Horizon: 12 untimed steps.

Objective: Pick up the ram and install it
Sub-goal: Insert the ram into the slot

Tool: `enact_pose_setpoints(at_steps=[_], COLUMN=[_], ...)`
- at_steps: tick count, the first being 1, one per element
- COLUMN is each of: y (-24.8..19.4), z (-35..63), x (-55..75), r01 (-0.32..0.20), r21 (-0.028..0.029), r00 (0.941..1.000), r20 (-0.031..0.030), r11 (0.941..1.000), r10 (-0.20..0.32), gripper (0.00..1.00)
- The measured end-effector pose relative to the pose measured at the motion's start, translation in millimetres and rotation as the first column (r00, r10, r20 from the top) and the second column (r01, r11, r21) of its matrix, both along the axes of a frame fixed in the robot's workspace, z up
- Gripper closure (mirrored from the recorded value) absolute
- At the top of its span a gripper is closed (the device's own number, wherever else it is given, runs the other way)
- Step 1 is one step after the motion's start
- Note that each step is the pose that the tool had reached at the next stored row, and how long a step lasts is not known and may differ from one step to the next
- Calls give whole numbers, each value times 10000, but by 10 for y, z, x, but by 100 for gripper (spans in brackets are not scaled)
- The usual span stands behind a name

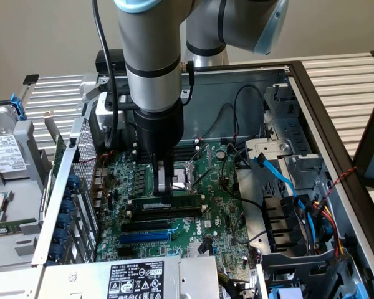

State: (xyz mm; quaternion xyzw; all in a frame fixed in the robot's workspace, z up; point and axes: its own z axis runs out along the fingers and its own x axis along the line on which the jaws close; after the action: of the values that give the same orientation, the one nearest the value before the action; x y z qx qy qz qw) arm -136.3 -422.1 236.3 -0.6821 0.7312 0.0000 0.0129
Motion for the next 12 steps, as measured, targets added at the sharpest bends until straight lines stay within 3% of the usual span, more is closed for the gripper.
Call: enact_pose_setpoints(at_steps=[12], y=[-1], z=[0], x=[-12], r01=[0], r21=[-2], r00=[10000], r20=[-3], r11=[10000], r10=[0], gripper=[88])
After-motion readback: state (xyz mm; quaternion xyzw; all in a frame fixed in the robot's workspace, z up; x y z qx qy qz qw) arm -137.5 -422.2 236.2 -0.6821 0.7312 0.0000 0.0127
